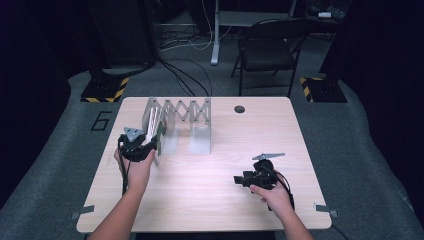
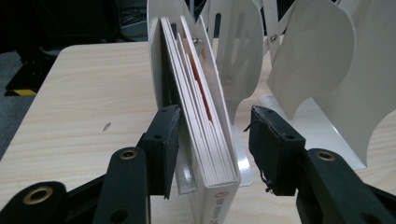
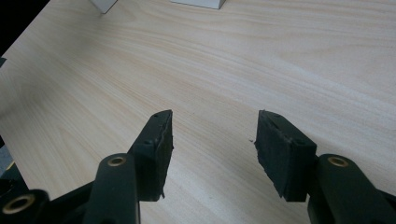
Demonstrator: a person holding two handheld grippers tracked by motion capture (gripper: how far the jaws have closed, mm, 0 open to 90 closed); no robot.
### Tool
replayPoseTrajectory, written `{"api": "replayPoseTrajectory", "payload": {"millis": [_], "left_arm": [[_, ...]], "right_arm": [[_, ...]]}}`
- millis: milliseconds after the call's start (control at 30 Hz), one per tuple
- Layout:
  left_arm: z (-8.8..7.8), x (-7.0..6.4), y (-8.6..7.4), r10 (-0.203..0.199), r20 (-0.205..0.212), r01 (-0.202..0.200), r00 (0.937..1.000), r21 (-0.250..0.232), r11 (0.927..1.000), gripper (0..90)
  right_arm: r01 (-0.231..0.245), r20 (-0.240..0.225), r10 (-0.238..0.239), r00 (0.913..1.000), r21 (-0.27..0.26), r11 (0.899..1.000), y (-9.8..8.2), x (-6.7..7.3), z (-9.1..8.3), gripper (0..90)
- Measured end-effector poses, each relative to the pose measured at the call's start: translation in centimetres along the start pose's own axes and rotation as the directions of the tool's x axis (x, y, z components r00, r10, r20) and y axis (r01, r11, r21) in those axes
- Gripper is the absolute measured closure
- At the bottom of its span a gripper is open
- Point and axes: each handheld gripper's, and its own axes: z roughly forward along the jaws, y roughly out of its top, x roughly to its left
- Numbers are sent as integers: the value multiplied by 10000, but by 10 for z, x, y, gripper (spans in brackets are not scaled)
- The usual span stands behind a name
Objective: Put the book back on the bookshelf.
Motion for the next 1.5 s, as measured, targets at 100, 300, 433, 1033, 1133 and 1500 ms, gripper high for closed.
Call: {"api": "replayPoseTrajectory", "payload": {"millis": [100, 300, 433, 1033, 1133, 1500], "left_arm": [[-6, 0, 4, 82, 11, -82, 10000, -81, 9999, 531], [-14, 3, 8, 53, 86, -51, 9999, -196, 9998, 531], [-15, 3, 7, 186, 87, -186, 9998, -35, 9998, 531], [-19, 0, 4, 221, 272, -223, 9994, 43, 9997, 531], [-23, -1, 4, 100, 421, -99, 9991, -44, 9999, 532], [-36, -8, 3, 501, 987, -500, 9939, -39, 9987, 531]], "right_arm": [[27, -37, -27, 10000, 0, 10000, 1, 1, 1, 462], [146, -12, -146, 9999, 62, 9999, 0, 2, 3, 462], [139, -17, -140, 9999, -86, 9999, 1, 0, 0, 462], [28, -24, -29, 10000, -163, 9999, 2, -2, 0, 460], [5, -23, -6, 10000, -152, 9999, 2, -2, 0, 460], [44, 8, -44, 10000, -202, 9998, 2, -2, -1, 459]]}}
